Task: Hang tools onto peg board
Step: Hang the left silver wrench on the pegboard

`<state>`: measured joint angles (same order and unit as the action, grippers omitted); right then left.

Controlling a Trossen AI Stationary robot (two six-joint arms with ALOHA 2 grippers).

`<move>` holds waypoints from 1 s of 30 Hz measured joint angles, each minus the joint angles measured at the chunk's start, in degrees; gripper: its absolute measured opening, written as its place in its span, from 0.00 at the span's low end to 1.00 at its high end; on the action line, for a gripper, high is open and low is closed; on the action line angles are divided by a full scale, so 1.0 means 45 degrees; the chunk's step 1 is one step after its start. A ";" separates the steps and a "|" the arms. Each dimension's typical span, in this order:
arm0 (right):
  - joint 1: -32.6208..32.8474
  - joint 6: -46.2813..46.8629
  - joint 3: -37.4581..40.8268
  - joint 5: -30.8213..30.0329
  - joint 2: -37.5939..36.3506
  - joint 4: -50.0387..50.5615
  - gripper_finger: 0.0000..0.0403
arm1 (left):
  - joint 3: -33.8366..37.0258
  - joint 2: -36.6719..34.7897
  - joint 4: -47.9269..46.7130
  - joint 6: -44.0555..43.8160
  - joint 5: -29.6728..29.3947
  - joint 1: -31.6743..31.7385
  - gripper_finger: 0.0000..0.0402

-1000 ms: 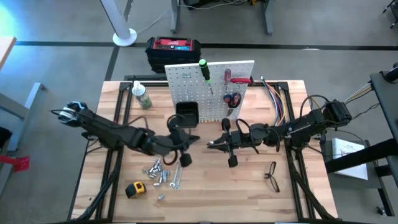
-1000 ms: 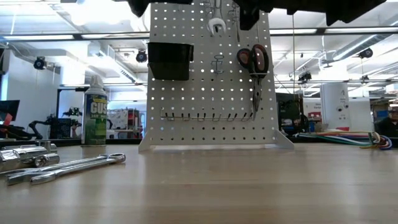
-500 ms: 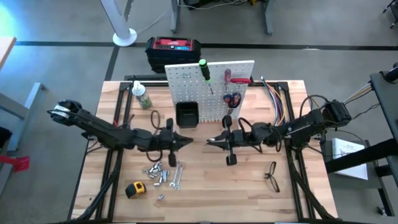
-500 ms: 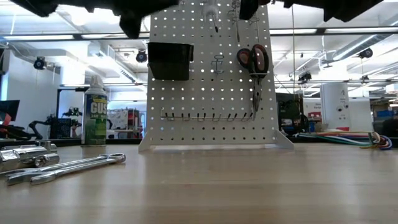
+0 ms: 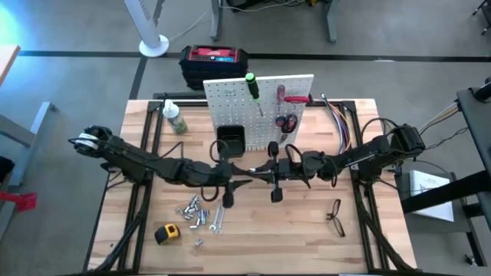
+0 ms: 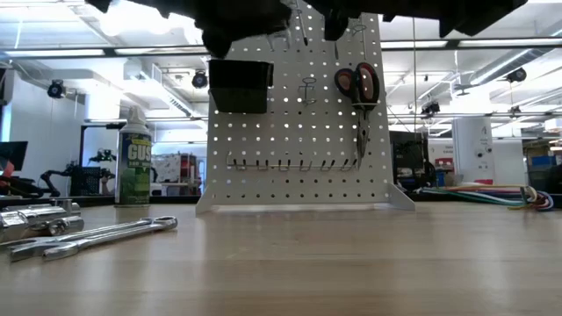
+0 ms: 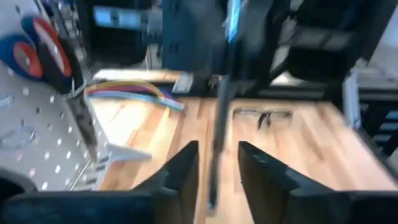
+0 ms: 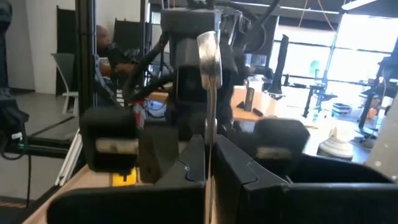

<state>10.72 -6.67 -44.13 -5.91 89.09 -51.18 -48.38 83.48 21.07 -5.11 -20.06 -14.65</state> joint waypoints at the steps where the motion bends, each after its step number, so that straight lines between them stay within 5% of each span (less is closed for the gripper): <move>1: 0.0000 0.0013 -0.0061 0.0005 0.0065 -0.0056 0.00 | -0.0218 0.0159 -0.0186 0.0013 -0.0014 0.0040 0.29; 8: 0.0005 0.0106 -0.0042 0.0007 0.0070 0.0230 0.00 | -0.1280 0.0617 -0.1757 -0.0013 -0.0742 0.0063 0.34; 16: -0.0005 0.0107 0.0007 -0.0009 -0.0197 0.0402 0.00 | -0.1495 0.0405 -0.1614 0.0116 -0.0727 -0.0027 0.05; 23: -0.0005 0.0181 0.0007 -0.0004 -0.0313 0.0675 0.00 | -0.1476 0.0375 -0.1603 0.0283 -0.0660 -0.0125 0.01; 30: -0.0005 0.0426 0.0033 -0.0128 -0.1199 0.2475 0.15 | -0.1140 -0.0447 -0.1682 0.0250 -0.0656 0.0012 0.01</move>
<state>10.70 -4.76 -43.98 -6.49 83.69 -40.05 -53.51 81.47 13.50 -3.99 -23.01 -14.60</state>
